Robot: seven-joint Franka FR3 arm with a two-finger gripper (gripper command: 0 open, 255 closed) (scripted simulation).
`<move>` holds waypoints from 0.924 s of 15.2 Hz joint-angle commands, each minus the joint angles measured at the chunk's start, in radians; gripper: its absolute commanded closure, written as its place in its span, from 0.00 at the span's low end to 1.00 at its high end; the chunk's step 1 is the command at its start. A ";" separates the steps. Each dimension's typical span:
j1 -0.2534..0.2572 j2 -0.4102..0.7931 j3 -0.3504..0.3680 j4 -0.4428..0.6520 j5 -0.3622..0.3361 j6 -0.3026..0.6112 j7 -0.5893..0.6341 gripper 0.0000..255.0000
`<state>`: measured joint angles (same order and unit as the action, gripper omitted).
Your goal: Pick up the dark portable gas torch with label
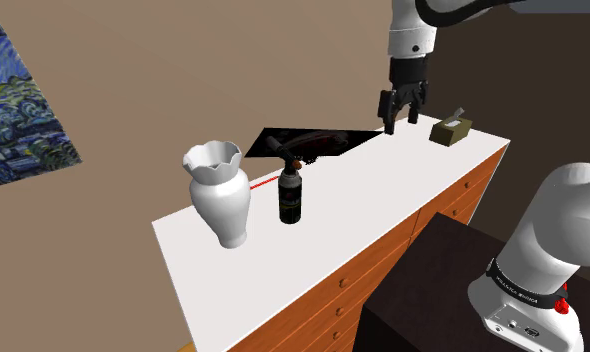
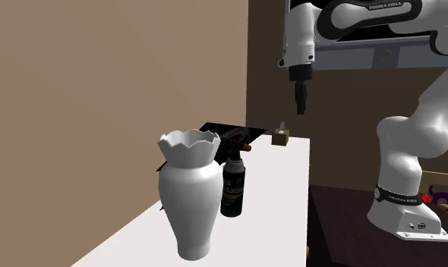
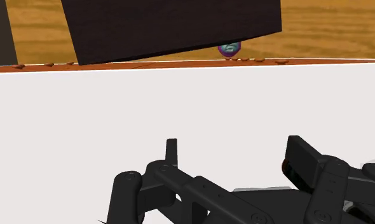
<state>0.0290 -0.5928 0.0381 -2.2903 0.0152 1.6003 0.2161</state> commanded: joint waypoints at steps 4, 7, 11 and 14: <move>0.024 0.170 0.061 0.103 0.036 0.073 0.079 0.00; 0.035 0.272 0.091 0.177 0.045 0.105 0.121 0.00; 0.051 0.412 0.127 0.293 0.045 0.134 0.177 0.00; 0.064 0.520 0.151 0.394 0.037 0.146 0.220 0.00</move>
<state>0.0897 -0.1123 0.1826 -1.9315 0.0555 1.7395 0.4238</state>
